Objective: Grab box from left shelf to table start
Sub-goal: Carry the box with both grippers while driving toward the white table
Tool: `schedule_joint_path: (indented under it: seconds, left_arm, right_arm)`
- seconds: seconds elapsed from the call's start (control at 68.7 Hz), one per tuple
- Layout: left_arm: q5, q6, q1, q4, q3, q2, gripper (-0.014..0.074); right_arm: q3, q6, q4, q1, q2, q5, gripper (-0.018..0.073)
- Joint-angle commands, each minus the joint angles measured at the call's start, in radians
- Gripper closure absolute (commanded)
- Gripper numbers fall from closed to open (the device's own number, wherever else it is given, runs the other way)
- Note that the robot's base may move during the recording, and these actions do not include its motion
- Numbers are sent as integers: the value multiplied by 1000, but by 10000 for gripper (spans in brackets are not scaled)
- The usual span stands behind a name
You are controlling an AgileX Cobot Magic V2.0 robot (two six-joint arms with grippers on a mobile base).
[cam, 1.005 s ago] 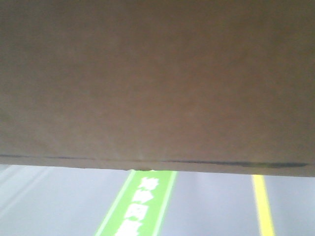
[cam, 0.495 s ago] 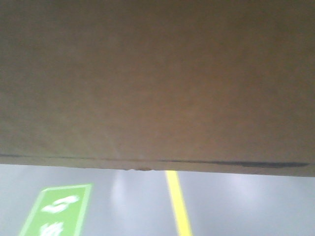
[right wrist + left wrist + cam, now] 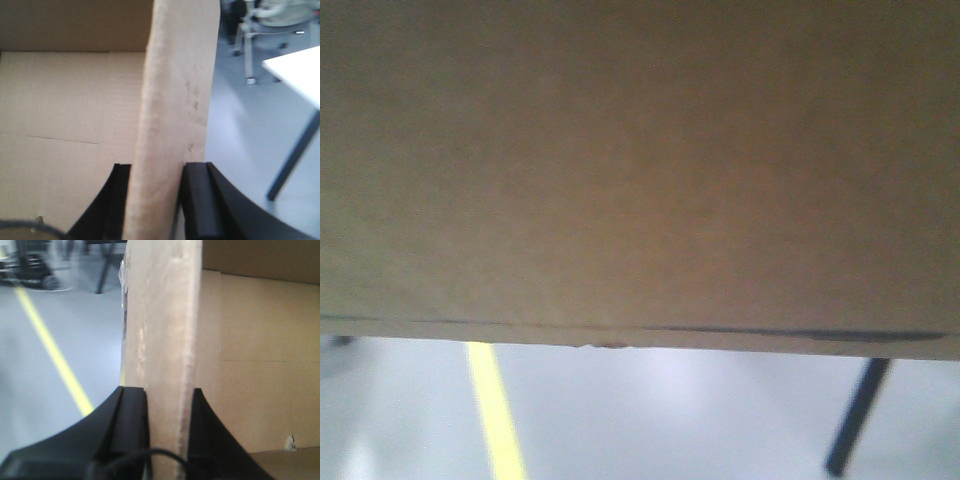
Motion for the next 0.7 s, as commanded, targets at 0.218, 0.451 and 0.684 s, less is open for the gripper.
schedule_joint_path:
  seconds: [0.218,0.451,0.684]
  left_arm:
    - [-180,-31,-9,-62,-37,8,690]
    - [-180,-31,-9,-62,-37,8,690]
    - [-180,-31,-9,-62,-37,8,690]
  right_arm:
    - [-32,-2,-88,-6,14,-159,501]
    - [-32,-2,-88,-6,14,-159,501]
    - [-32,-2,-88,-6,14,-159,501]
